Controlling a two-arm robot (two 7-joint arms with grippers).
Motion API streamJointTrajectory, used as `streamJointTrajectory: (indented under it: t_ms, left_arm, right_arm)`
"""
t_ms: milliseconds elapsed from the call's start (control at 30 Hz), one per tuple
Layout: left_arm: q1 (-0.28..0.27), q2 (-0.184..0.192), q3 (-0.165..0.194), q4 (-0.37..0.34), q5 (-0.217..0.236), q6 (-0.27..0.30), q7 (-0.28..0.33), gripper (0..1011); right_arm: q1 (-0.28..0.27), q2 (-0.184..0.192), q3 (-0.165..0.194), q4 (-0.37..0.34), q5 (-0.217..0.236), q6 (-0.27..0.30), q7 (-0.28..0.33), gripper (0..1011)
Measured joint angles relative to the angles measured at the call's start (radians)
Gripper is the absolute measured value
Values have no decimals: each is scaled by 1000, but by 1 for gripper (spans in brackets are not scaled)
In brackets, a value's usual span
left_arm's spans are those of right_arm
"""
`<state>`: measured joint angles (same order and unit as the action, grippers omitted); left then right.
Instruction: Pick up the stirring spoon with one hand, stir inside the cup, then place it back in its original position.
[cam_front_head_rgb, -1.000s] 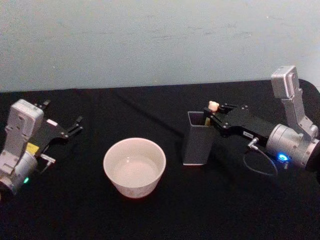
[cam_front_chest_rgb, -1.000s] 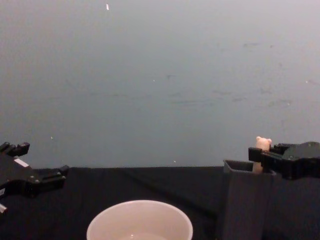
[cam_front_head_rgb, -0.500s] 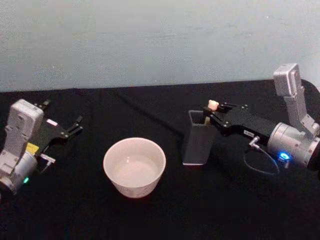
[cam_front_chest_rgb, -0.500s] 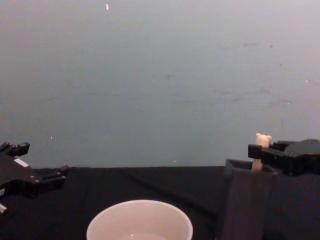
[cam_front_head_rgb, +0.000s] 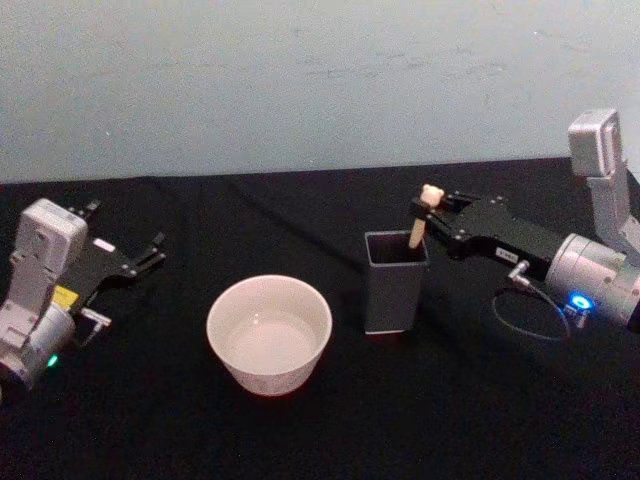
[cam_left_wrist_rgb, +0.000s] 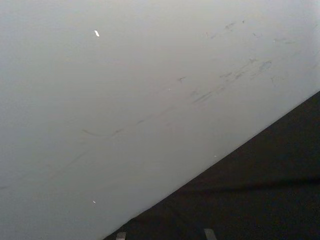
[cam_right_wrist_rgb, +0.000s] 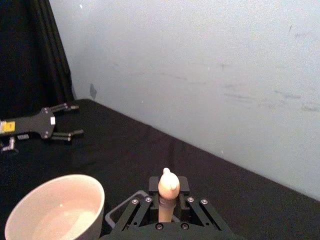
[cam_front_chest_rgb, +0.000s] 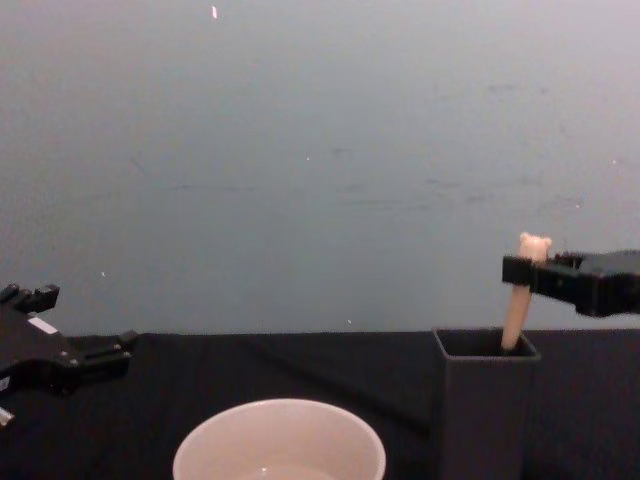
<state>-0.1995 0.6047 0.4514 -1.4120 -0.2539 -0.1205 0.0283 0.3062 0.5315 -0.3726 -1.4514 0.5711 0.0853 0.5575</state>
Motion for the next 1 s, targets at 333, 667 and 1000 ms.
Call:
streamJointTrajectory:
  t_ms: [333, 667, 1000]
  left_arm:
    - [0, 0, 0, 0, 0, 0, 0, 1001]
    - [0, 0, 0, 0, 0, 0, 0, 1001]
    - [0, 0, 0, 0, 0, 0, 0, 1001]
  right_arm:
    - [-1, 18, 17, -45, 43, 5, -11, 214]
    - [19, 22, 29, -84, 86, 10, -33, 214]
    - [44, 15, 36, -117, 124, -9, -38, 214]
